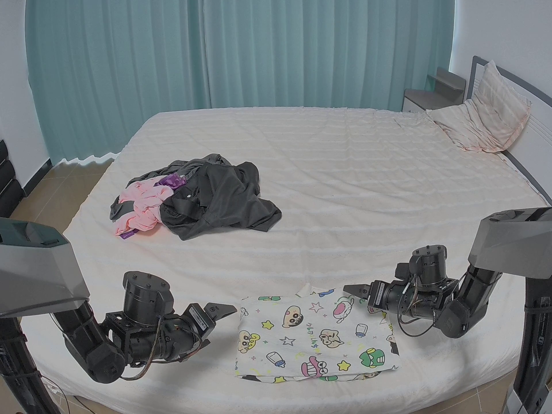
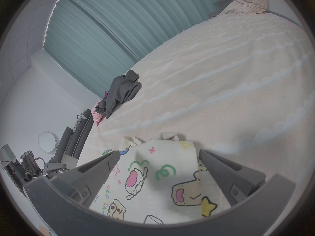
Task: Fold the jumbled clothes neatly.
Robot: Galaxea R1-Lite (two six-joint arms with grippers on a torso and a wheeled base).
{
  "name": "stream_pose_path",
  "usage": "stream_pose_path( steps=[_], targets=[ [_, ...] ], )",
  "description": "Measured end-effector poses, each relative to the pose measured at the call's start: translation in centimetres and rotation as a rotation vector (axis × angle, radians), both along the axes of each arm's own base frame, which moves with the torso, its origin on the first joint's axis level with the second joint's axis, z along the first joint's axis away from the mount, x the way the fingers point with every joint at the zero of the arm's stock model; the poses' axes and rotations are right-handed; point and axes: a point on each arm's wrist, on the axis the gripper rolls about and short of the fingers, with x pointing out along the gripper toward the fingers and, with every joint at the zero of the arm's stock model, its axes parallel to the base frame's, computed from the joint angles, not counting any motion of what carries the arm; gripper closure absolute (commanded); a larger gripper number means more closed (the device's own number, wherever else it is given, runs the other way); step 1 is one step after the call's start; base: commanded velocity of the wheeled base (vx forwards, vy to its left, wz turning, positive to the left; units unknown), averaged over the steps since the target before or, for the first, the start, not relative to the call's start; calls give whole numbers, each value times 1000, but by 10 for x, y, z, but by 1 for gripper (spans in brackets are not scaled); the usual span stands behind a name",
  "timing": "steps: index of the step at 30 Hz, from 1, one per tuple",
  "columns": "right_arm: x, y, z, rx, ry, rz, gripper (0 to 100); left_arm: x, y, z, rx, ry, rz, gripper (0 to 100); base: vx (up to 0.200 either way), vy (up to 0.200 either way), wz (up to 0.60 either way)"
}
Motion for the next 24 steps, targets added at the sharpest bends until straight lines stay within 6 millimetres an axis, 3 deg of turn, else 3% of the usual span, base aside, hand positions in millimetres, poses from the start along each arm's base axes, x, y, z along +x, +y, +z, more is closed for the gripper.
stream_pose_path(
  steps=[1,12,24],
  targets=[
    [0,0,-1,-1,3,0,100,0,0,0,0,0,0,0,0,0,0],
    [1,-4,-2,-1,2,-24,100,0,0,-1,1,2,0,0,0,0,0],
    [9,-22,-2,-8,-1,-94,100,0,0,-1,3,2,-1,0,0,0,0]
  ],
)
